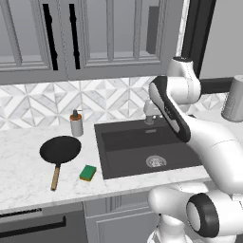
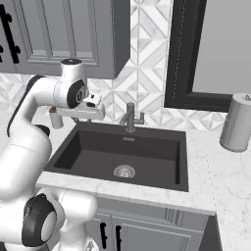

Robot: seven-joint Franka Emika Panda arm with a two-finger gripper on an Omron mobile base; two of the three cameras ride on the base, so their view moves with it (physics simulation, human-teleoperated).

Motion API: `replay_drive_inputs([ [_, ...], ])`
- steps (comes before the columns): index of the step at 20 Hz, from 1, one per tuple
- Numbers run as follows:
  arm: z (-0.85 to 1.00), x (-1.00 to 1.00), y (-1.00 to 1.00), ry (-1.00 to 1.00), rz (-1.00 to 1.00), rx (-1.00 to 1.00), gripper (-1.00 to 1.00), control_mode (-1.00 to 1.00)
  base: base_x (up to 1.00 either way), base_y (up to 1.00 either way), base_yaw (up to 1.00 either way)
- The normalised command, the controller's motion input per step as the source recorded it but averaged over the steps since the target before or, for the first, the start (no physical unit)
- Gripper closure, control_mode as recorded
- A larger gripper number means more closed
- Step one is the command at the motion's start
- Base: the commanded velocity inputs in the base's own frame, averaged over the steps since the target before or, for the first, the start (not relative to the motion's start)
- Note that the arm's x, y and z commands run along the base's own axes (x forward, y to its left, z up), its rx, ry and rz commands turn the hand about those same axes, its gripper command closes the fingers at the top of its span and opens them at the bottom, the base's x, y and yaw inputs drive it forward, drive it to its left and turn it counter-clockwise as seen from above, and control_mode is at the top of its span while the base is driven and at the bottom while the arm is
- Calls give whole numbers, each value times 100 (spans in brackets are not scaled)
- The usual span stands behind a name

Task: Pick the pan and sponge and place them into the sink. Then turn on the water.

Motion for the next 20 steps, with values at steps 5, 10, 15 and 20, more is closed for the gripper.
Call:
replay_drive_inputs([
  [5, -8, -10, 57, -3, 7, 0, -100, -100, 0, 0, 0],
  [10, -26, -10, 100, -1, 26, 0, -100, -100, 0, 0, 0],
  [15, -22, 0, 100, 4, 29, -5, -100, -100, 0, 0, 0],
  [20, -23, 0, 100, 12, 31, -9, -100, -100, 0, 0, 0],
])
